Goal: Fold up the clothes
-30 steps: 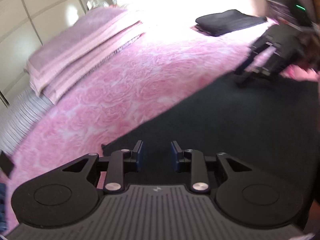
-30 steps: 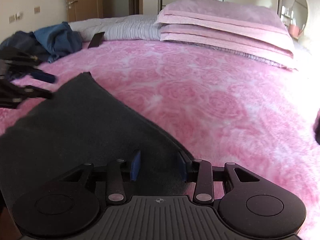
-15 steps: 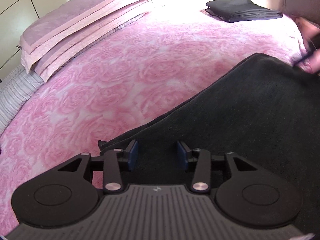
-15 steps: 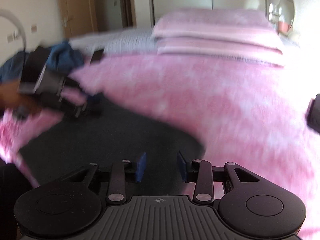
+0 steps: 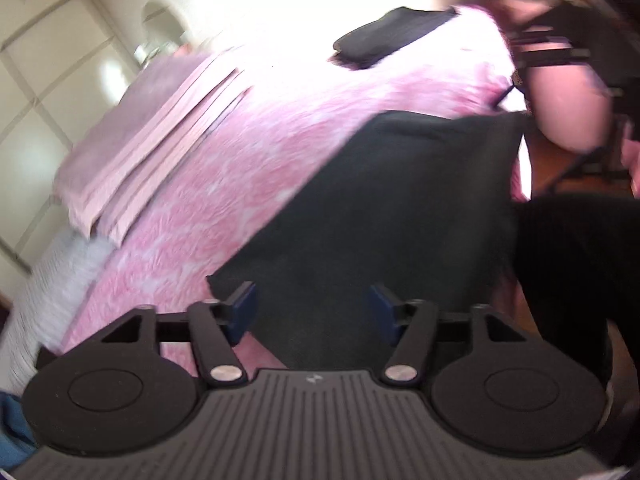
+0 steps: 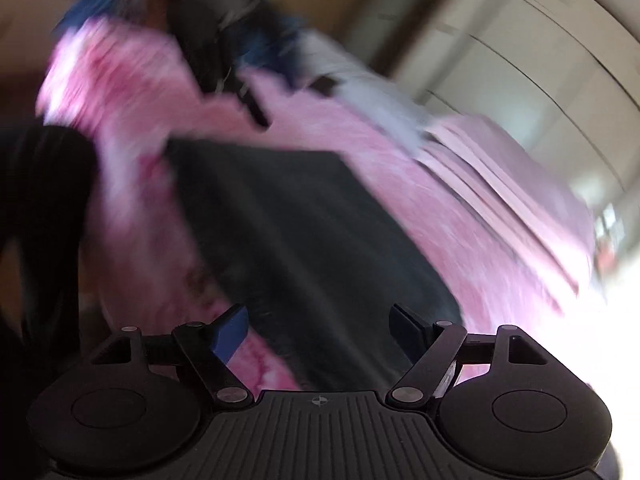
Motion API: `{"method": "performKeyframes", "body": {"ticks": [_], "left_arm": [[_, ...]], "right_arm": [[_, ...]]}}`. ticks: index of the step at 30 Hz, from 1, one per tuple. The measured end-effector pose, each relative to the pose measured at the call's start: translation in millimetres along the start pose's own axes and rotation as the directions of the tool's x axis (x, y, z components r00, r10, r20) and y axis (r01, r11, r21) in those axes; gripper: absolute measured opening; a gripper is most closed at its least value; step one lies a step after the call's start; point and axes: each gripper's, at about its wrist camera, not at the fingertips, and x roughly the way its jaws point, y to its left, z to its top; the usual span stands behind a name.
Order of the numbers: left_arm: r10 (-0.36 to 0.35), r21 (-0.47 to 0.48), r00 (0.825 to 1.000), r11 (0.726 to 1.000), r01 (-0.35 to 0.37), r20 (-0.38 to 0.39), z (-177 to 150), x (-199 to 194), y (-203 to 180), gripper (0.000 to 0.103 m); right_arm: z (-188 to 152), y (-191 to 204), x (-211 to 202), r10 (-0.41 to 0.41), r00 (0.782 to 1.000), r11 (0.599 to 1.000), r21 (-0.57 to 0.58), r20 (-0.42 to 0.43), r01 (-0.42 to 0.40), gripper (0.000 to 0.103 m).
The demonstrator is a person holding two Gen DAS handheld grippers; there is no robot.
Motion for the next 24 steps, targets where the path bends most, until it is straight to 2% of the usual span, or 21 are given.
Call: {"method": "performKeyframes", "body": {"ticks": [3, 5, 7, 9, 14, 16, 18, 21, 22, 24], "left_arm": [[-0.008, 0.124, 1.0, 0.992, 0.008, 0.002, -8.1, -6.1, -44.0, 0.078], [0.01, 0.191, 1.0, 0.981, -0.007, -0.016, -11.8, 2.9, -67.8, 0.078], [0.047, 0.246, 0.998, 0.969, -0.038, -0.03, -13.6, 16.5, -84.3, 0.078], [0.08, 0.271, 0.996, 0.96, -0.068, -0.035, -12.3, 27.1, -86.2, 0.078], [0.164, 0.333, 0.986, 0.932, -0.14, -0.044, -8.9, 53.6, -91.0, 0.076], [0.184, 0.352, 0.981, 0.923, -0.154, -0.055, -7.3, 59.7, -87.9, 0.071], [0.173, 0.356, 0.982, 0.924, -0.136, -0.075, -7.5, 61.5, -83.6, 0.053], [0.161, 0.363, 0.983, 0.924, -0.119, -0.088, -7.1, 59.2, -86.9, 0.037], [0.163, 0.366, 0.983, 0.923, -0.121, -0.086, -7.7, 58.9, -88.4, 0.035], [0.164, 0.364, 0.983, 0.923, -0.123, -0.083, -8.7, 58.6, -89.8, 0.032]], "right_arm": [[-0.7, 30.0, 27.3, -0.038, 0.998, 0.98, -0.198, -0.052, 0.027, 0.077], [-3.7, 38.5, 46.2, -0.067, 0.993, 0.961, -0.275, -0.094, 0.039, 0.076], [-5.1, 41.7, 60.1, -0.086, 0.988, 0.947, -0.32, -0.126, 0.042, 0.053], [1.3, 24.0, 56.4, -0.052, 0.989, 0.974, -0.227, -0.137, 0.02, 0.037], [12.7, -5.8, 32.6, -0.023, 0.995, 0.987, -0.158, -0.099, 0.007, 0.033], [19.3, -11.5, 35.0, -0.025, 0.996, 0.989, -0.15, -0.088, 0.012, 0.033], [16.4, -10.5, 37.0, -0.02, 0.996, 0.99, -0.141, -0.084, 0.008, 0.033], [14.8, 5.2, 45.0, -0.041, 0.996, 0.986, -0.164, -0.081, 0.027, 0.034], [12.2, 10.1, 48.0, -0.054, 0.995, 0.983, -0.177, -0.08, 0.04, 0.035], [7.9, 18.3, 56.0, -0.087, 0.993, 0.975, -0.209, -0.076, 0.069, 0.043]]}}
